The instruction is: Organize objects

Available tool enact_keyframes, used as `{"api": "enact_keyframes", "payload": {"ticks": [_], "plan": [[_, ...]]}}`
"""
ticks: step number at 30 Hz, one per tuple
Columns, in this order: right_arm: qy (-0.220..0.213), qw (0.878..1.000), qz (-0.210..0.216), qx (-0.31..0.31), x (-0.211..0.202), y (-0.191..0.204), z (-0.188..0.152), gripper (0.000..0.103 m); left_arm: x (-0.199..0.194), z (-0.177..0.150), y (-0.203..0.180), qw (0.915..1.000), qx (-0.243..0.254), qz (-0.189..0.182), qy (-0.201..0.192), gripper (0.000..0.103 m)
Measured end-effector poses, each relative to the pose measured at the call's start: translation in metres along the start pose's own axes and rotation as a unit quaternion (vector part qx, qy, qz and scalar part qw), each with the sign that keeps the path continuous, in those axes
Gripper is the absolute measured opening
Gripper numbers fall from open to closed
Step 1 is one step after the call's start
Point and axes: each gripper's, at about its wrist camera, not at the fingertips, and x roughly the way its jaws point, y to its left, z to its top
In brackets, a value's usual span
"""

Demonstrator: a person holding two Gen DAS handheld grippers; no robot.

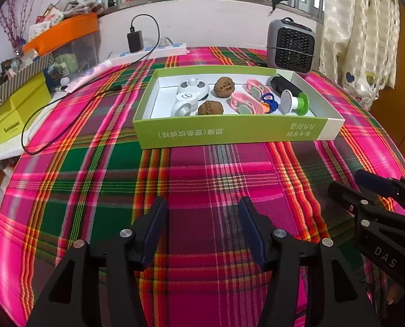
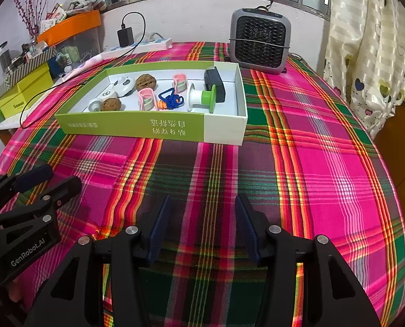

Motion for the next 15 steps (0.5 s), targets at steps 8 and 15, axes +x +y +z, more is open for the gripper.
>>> {"api": "enact_keyframes", "payload": {"ticks": [8, 15], "plan": [[0.000, 1.000, -0.001, 0.000, 0.0000, -0.0003, -0.0001, 0.050, 0.0000, -0.0002, -0.0002, 1.0000, -0.001, 0.000, 0.000, 0.056], [0.000, 1.000, -0.001, 0.000, 0.0000, -0.0002, -0.0003, 0.050, 0.0001, -0.0001, -0.0002, 1.0000, -0.001, 0.000, 0.000, 0.056]]}}
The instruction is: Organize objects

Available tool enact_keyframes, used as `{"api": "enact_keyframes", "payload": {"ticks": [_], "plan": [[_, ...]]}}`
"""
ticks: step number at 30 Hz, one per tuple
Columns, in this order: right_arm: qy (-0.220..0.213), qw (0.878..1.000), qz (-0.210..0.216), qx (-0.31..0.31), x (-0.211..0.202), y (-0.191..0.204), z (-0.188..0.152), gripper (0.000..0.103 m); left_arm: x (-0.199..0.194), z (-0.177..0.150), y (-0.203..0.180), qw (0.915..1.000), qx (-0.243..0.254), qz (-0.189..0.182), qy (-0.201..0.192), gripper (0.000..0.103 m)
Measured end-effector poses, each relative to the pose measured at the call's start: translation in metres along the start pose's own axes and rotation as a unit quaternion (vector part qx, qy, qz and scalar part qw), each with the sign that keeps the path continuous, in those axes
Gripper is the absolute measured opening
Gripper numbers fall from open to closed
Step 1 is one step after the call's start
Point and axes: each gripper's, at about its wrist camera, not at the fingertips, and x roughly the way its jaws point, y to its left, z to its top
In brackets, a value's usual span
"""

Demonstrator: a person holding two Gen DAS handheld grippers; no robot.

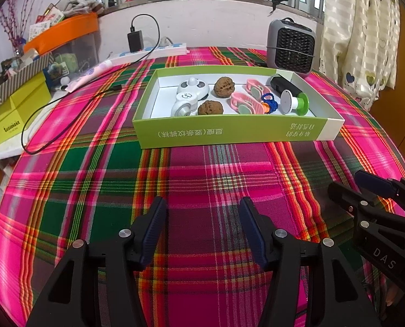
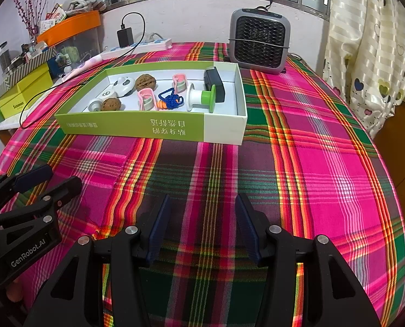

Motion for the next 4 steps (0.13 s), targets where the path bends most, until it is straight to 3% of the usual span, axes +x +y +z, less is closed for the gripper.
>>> {"api": "enact_keyframes", "payload": {"ticks": [4], "plan": [[0.000, 1.000, 0.000, 0.000, 0.0001, 0.0000, 0.0000, 0.051, 0.0001, 0.0000, 0.0001, 1.0000, 0.000, 0.000, 0.000, 0.056]]}}
